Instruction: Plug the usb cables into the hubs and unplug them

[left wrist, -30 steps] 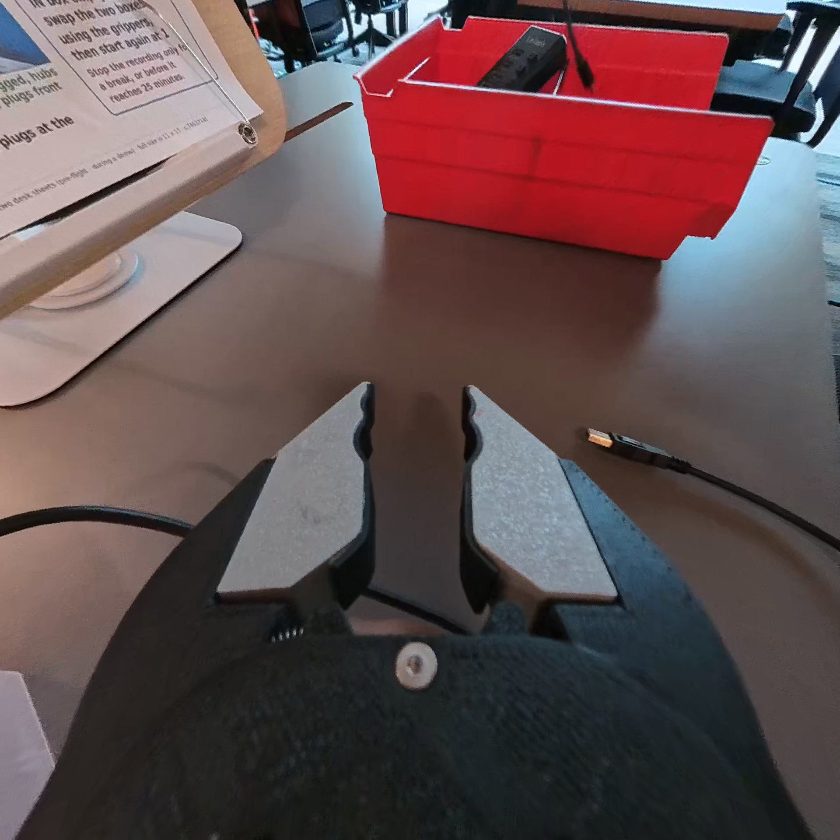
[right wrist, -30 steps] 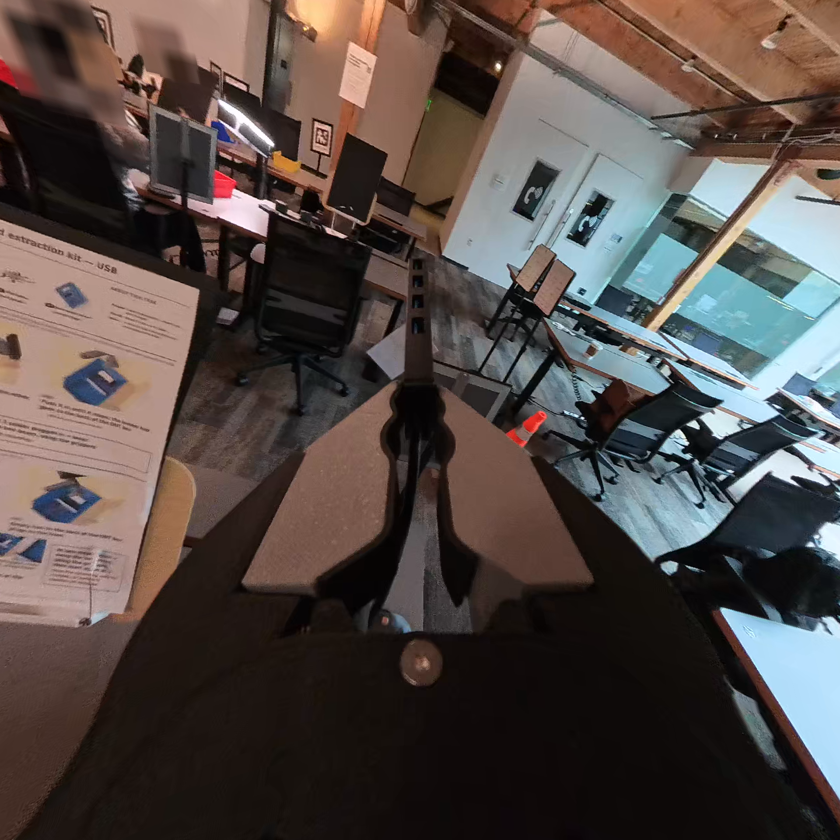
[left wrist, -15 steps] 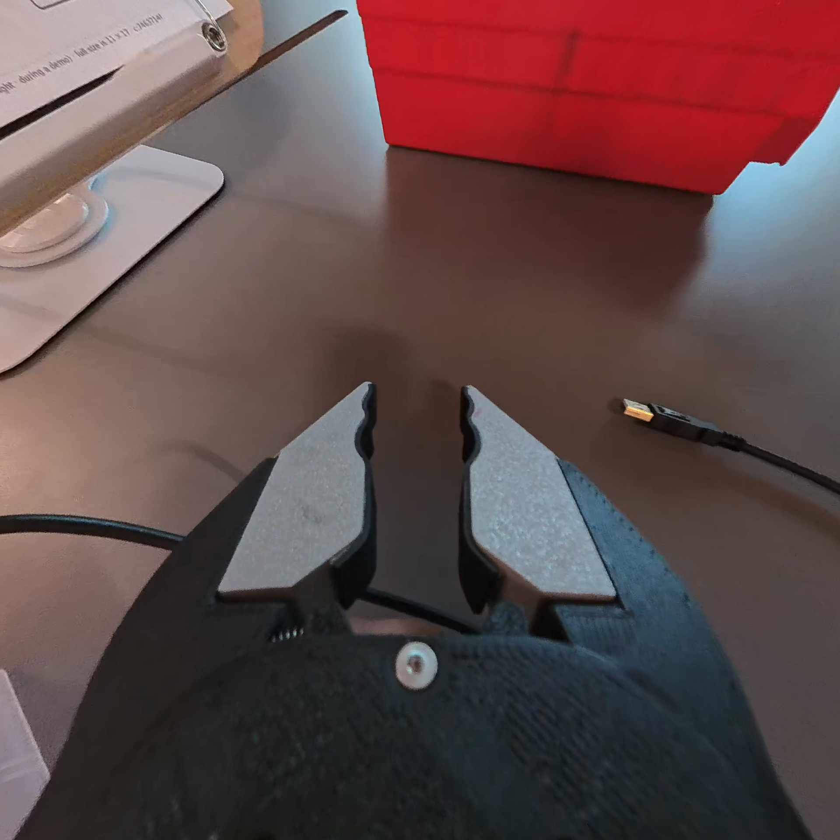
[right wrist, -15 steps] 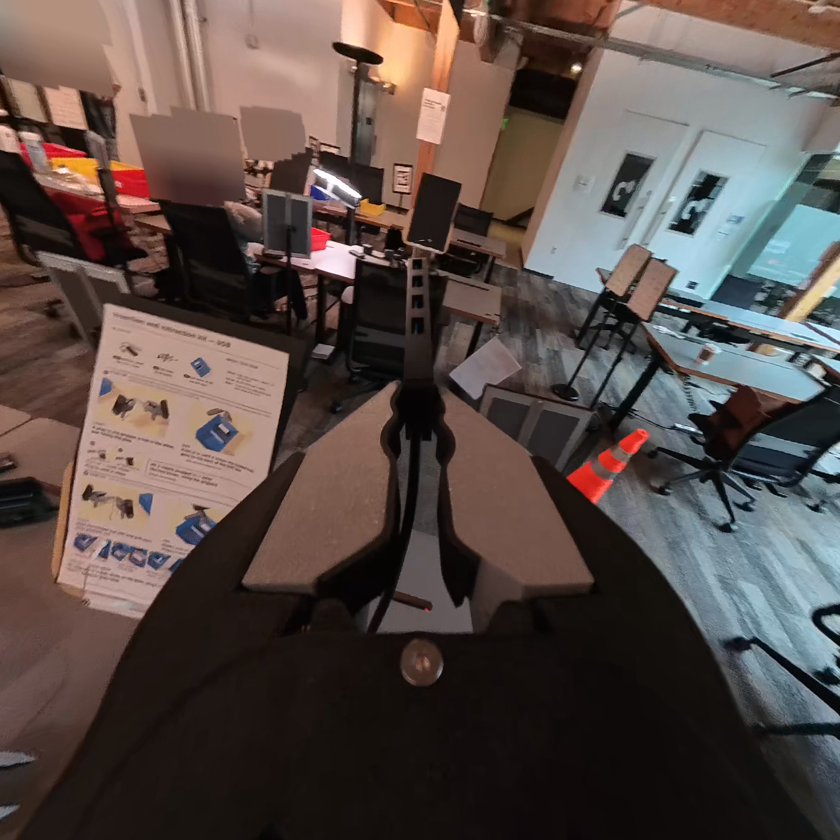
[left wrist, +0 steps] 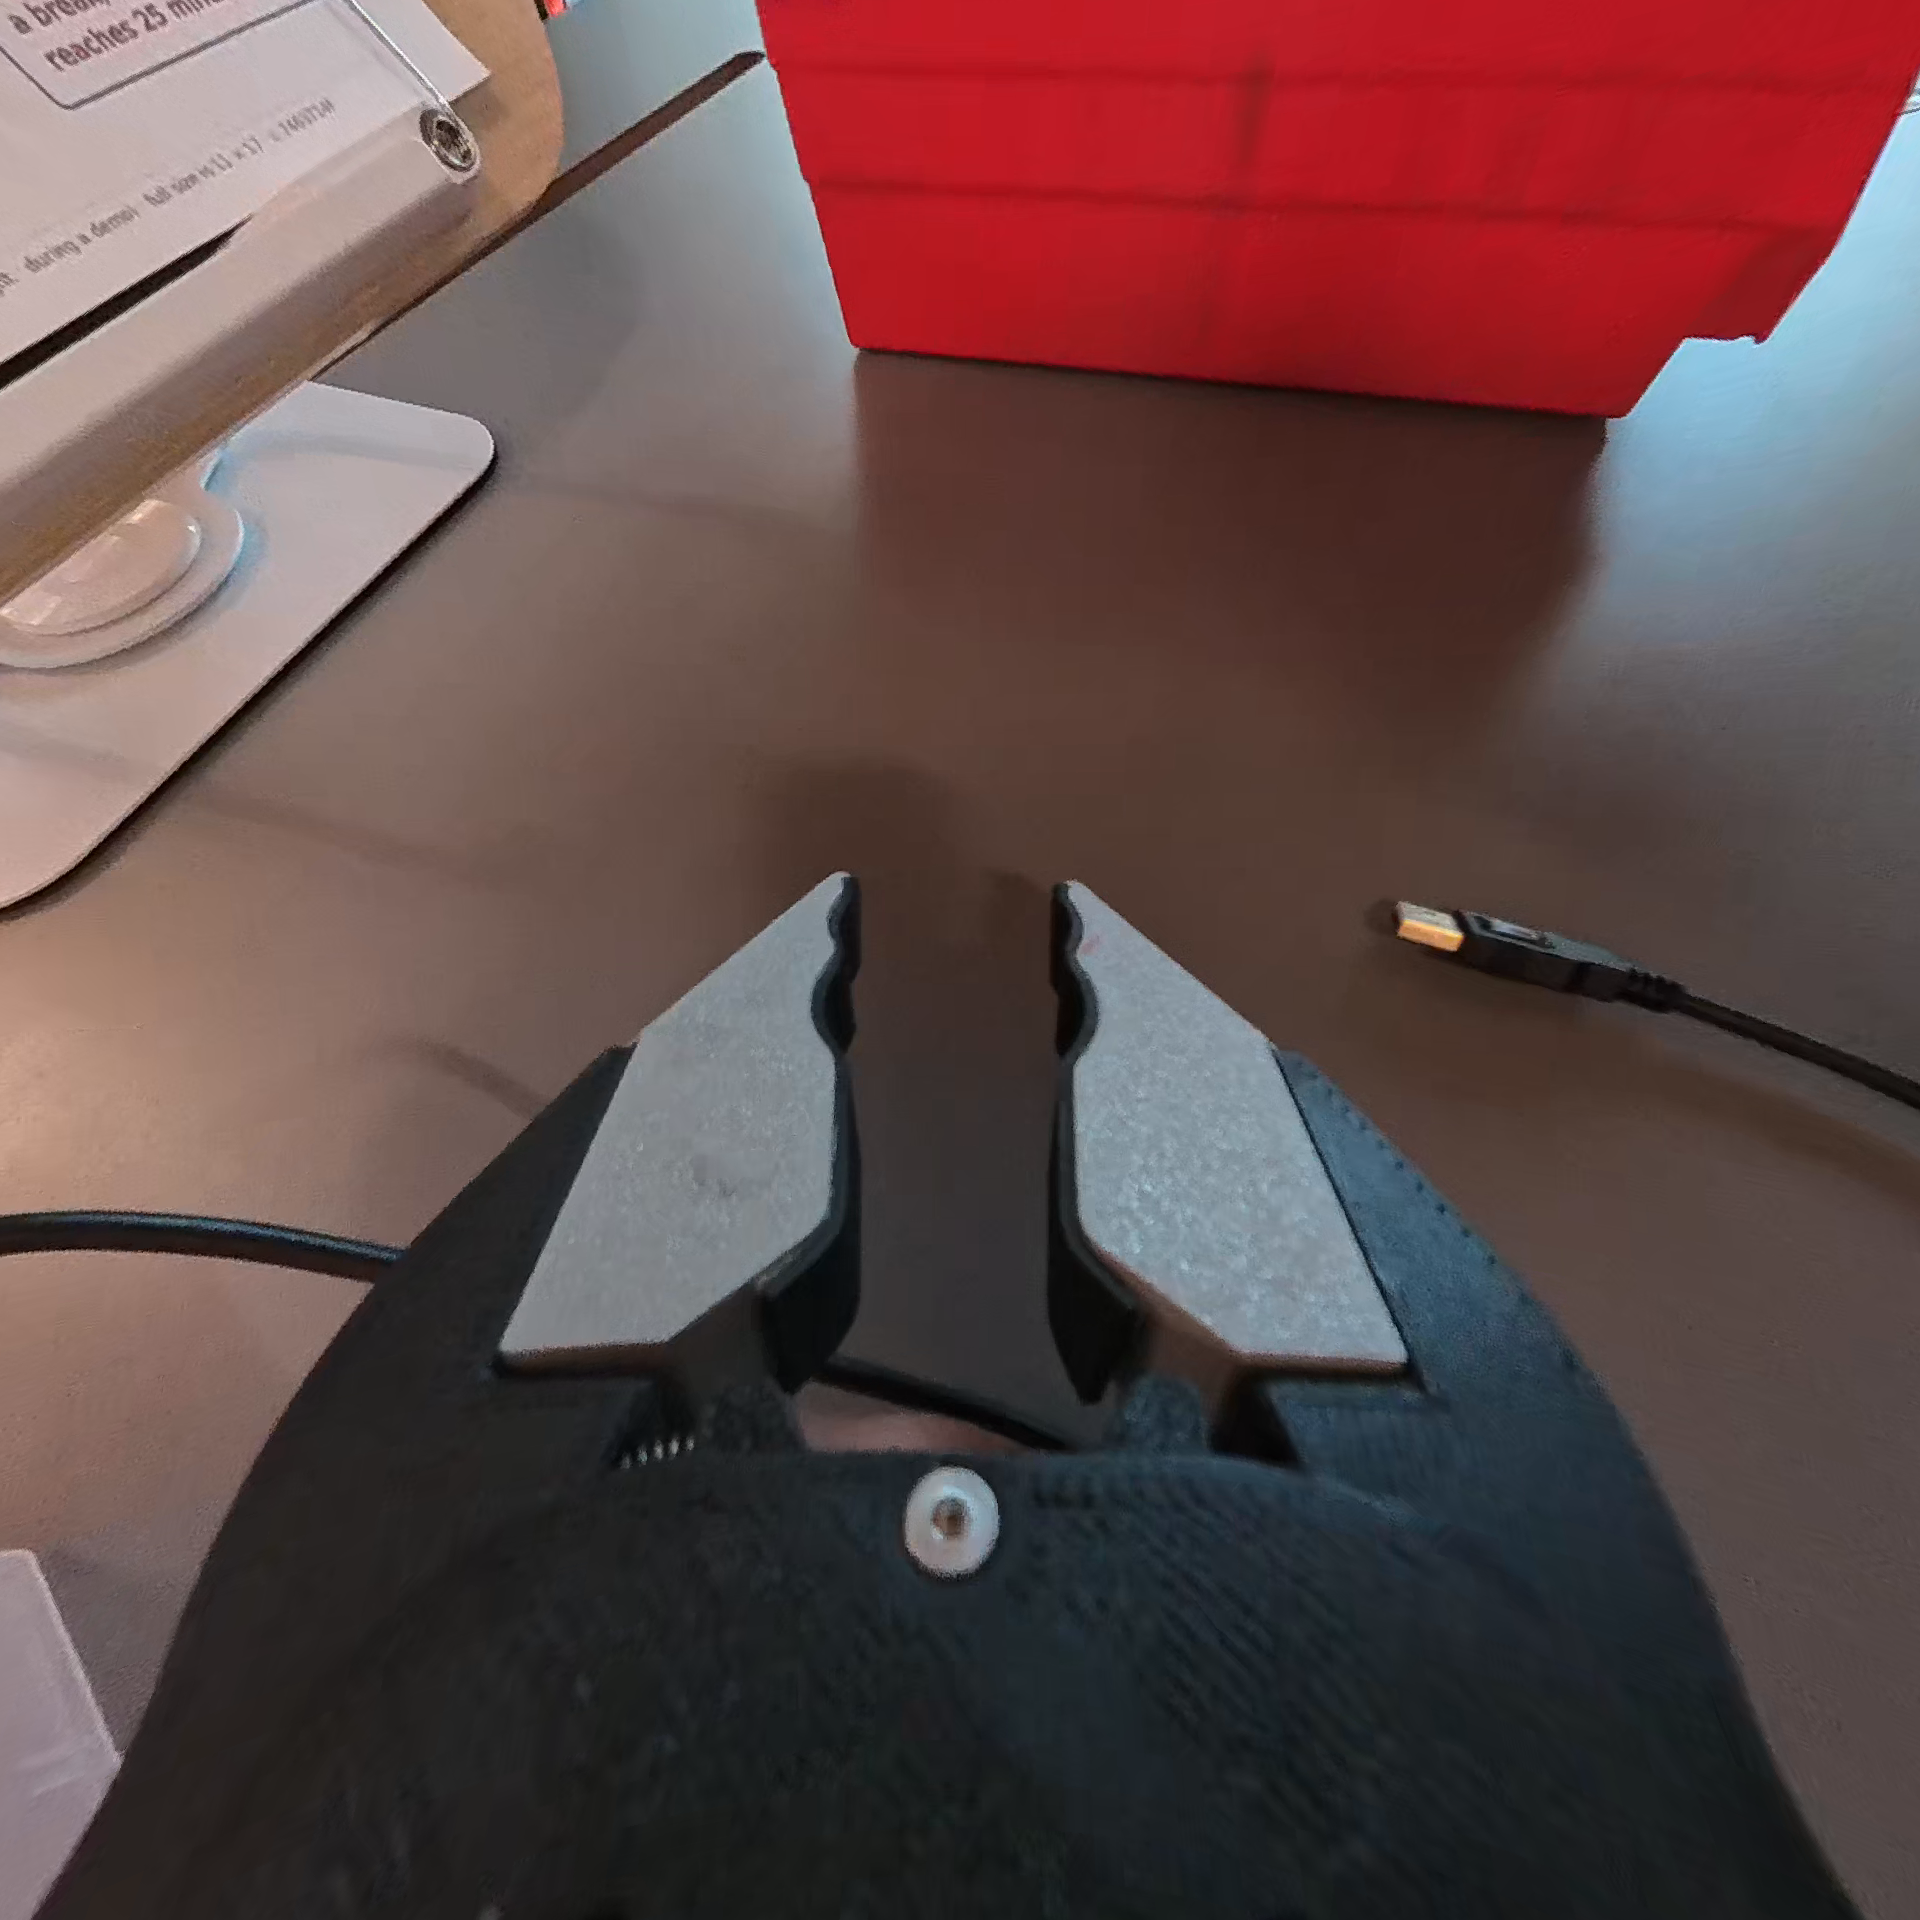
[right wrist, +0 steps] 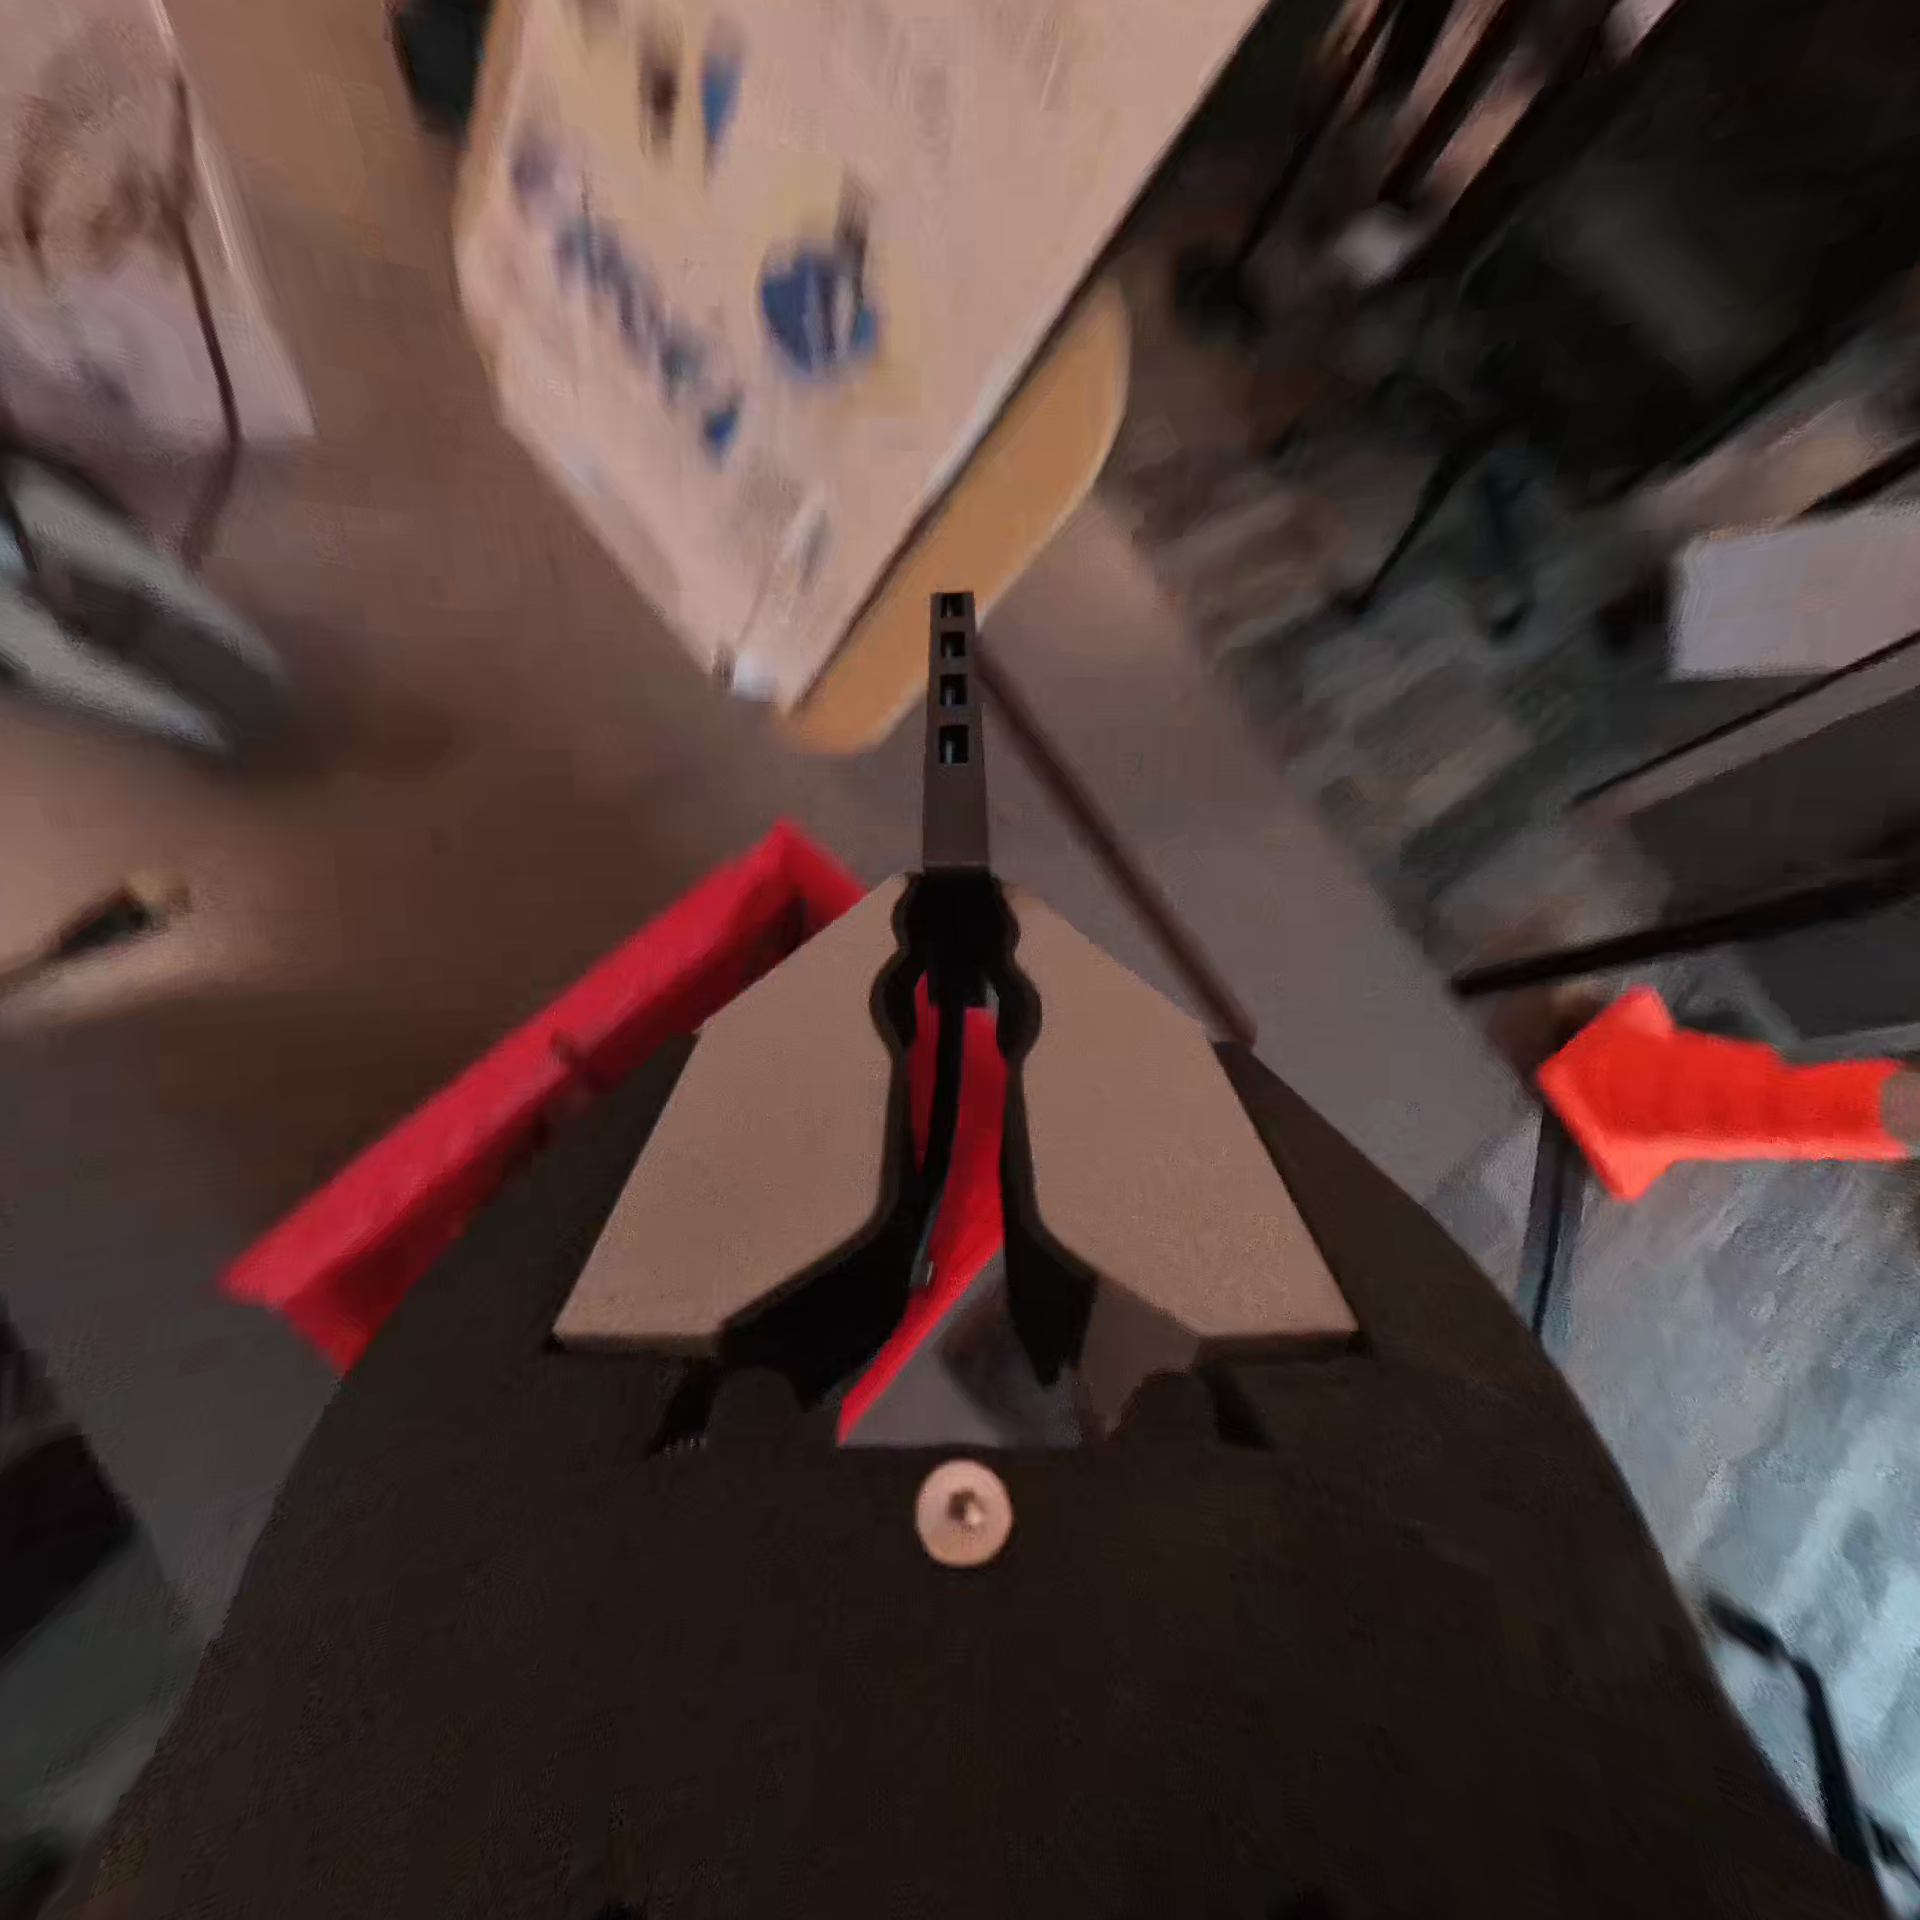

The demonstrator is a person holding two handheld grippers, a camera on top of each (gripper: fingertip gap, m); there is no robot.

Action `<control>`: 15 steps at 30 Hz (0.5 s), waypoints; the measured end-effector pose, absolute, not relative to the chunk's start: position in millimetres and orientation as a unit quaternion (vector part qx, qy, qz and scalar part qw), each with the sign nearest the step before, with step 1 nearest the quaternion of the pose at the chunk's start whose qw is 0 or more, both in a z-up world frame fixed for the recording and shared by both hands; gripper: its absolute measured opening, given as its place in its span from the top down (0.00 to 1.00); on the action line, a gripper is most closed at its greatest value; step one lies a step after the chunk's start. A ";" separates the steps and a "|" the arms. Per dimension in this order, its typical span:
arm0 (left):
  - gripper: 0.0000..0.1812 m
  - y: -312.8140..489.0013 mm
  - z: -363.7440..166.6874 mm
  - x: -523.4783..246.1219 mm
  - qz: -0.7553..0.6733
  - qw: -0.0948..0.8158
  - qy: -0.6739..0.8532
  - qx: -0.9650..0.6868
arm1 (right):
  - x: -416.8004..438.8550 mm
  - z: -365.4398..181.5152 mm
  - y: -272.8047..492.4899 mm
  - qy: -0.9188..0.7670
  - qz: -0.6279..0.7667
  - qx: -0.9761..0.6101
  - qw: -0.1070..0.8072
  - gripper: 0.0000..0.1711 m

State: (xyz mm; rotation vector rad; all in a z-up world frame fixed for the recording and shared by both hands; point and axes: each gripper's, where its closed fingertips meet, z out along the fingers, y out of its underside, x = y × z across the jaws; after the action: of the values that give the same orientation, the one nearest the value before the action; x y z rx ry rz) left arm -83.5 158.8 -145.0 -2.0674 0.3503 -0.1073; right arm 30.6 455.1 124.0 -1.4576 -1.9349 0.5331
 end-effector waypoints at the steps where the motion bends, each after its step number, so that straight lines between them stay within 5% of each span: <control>1: 0.81 158.9 -145.7 -82.2 -0.046 0.496 0.145 -0.855 | 40.8 88.1 458.6 -0.755 0.161 -0.567 0.289 0.95; 7: 0.81 160.1 -151.9 -78.4 -0.032 0.484 0.157 -0.860 | 64.8 -69.1 472.0 -0.818 -0.085 -0.551 0.143 0.95; 12: 0.79 161.5 -148.0 -90.8 -0.019 0.496 0.129 -0.858 | 35.6 -113.9 451.7 -0.823 -0.046 -0.556 0.109 0.95; 15: 0.73 162.9 -138.1 -95.5 -0.006 0.516 0.113 -0.849 | 45.9 -108.2 467.7 -0.794 -0.088 -0.590 0.122 0.83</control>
State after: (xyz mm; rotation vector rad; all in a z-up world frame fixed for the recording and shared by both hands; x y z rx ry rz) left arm -95.5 162.9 -138.1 -2.0400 0.2710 -0.0148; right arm 45.9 467.7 -108.2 -1.7214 -2.3167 -0.2570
